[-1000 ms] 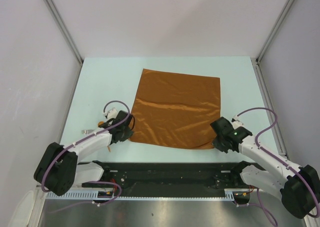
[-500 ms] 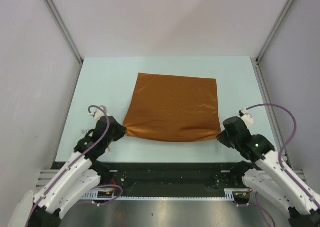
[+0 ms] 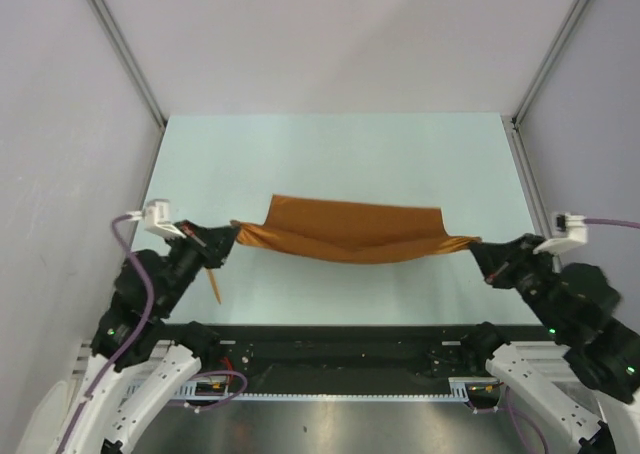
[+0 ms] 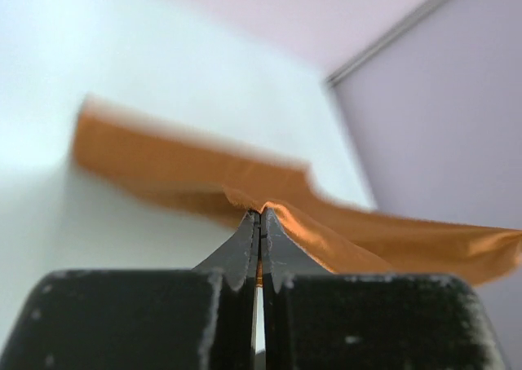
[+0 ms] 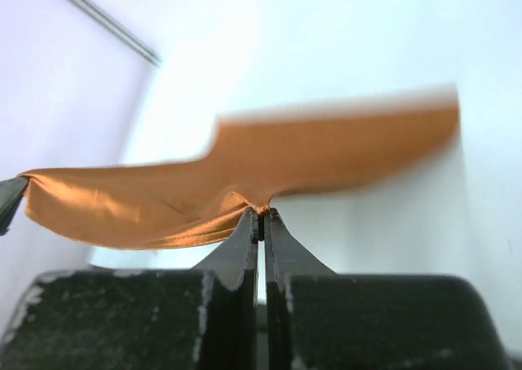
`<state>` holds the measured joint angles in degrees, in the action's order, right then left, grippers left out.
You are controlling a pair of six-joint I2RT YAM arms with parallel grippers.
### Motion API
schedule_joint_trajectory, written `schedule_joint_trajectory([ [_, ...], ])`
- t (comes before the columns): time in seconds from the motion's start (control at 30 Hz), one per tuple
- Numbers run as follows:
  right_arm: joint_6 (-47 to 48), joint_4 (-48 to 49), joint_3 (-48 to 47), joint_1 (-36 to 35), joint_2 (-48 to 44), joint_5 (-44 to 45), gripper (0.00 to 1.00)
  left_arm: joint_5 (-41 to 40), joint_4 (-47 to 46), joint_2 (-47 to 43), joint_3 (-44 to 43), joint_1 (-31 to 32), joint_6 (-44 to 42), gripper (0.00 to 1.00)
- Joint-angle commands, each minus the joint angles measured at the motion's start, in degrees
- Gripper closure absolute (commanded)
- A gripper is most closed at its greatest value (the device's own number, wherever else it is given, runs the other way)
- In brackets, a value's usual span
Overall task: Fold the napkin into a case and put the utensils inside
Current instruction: Flatten out the napkin at the center of the board.
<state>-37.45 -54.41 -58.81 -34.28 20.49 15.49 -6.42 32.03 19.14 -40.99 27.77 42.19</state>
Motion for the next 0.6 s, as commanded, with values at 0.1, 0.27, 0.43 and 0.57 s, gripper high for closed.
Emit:
schedule_joint_trajectory([
  [0.1, 17.1, 11.6, -16.8, 3.5, 4.5, -7.9, 1.0, 11.3, -15.8, 7.2, -18.8, -0.3, -10.2, 1.0],
  [0.27, 21.7, 16.2, -20.6, 4.8, 9.7, -3.8, 1.0, 10.0, -20.0, 14.0, -27.9, -0.3, -13.0, 1.0],
  [0.43, 24.0, 20.1, -21.1, 1.9, 19.5, 8.0, 1.0, 0.5, -19.5, 26.7, -31.8, -0.5, -12.8, 1.0],
  [0.57, 26.0, 22.2, -22.5, 7.0, 32.6, 11.6, 1.0, -5.2, -21.2, 39.5, -33.3, -2.2, -10.7, 1.0],
])
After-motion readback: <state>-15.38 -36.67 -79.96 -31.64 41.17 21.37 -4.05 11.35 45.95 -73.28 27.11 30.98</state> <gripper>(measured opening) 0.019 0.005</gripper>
